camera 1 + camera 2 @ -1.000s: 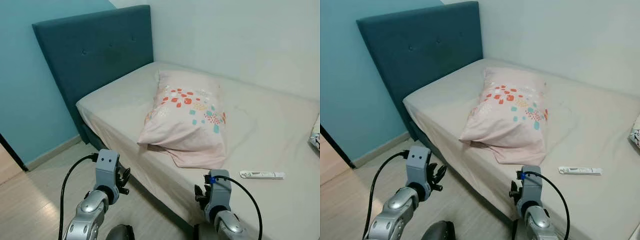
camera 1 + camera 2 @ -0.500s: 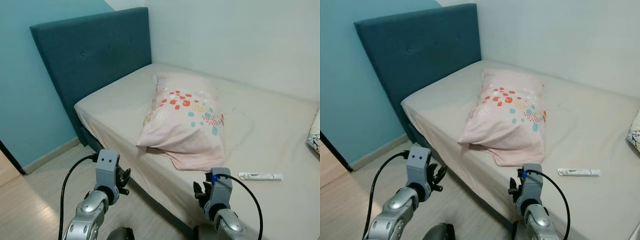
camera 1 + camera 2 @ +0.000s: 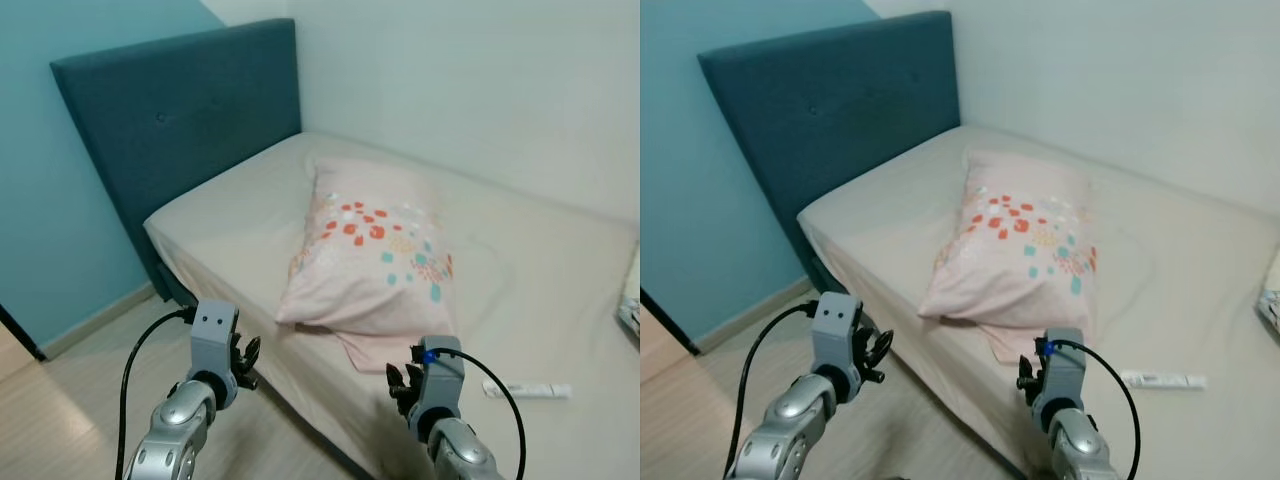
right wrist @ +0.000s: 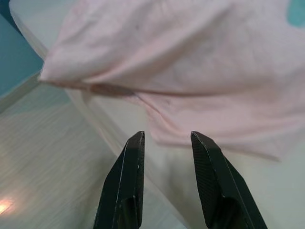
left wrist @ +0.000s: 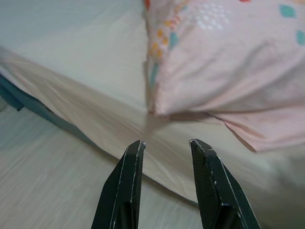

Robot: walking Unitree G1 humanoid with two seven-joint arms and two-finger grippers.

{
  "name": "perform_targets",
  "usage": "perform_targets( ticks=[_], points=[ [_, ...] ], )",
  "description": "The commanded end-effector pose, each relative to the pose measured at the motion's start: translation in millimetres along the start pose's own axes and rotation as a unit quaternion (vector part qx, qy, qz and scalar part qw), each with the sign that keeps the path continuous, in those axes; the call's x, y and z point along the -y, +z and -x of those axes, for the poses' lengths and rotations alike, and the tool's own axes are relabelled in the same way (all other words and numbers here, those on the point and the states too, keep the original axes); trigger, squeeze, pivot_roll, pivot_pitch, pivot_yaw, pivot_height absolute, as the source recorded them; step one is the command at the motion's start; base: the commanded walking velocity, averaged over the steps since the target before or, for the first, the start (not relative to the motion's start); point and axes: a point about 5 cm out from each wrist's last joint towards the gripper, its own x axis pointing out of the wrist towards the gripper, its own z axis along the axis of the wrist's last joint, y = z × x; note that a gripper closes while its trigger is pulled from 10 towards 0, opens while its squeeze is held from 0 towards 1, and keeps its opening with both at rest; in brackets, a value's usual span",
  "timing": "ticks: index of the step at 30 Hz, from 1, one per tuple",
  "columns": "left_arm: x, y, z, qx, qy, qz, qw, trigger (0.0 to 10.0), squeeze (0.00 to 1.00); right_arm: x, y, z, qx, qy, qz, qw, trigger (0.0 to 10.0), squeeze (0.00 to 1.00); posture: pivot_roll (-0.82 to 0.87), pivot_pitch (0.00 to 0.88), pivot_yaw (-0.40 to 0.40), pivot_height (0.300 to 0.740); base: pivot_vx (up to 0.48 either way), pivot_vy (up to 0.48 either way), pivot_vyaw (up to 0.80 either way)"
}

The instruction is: Clean up the room

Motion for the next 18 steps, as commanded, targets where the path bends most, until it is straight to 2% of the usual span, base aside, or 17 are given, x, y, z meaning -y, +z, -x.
perform_targets(
  ticks=[1,11,18],
  points=[
    [-5.0,1.2,0.7,-0.004,0.004,-0.009,1.0,10.0,0.0,-2.5,-0.5,-0.1,0.0,0.004,-0.01,1.0,10.0,0.0,0.05,0.038,0.055,0.707,0.0,0.0,0.0],
    [-5.7,2.4,-0.9,-0.001,0.01,-0.005,1.0,10.0,0.0,-2.7,1.3,-0.7,0.005,0.006,-0.011,1.0,10.0,0.0,0.05,0.042,0.054,0.732,0.0,0.0,0.0],
    [-8.0,1.2,-0.3,0.0,0.02,0.0,1.0,10.0,0.0,-4.5,1.5,-2.0,0.004,0.01,0.007,1.0,10.0,0.0,0.05,0.04,0.048,0.737,0.0,0.0,0.0]
  ],
)
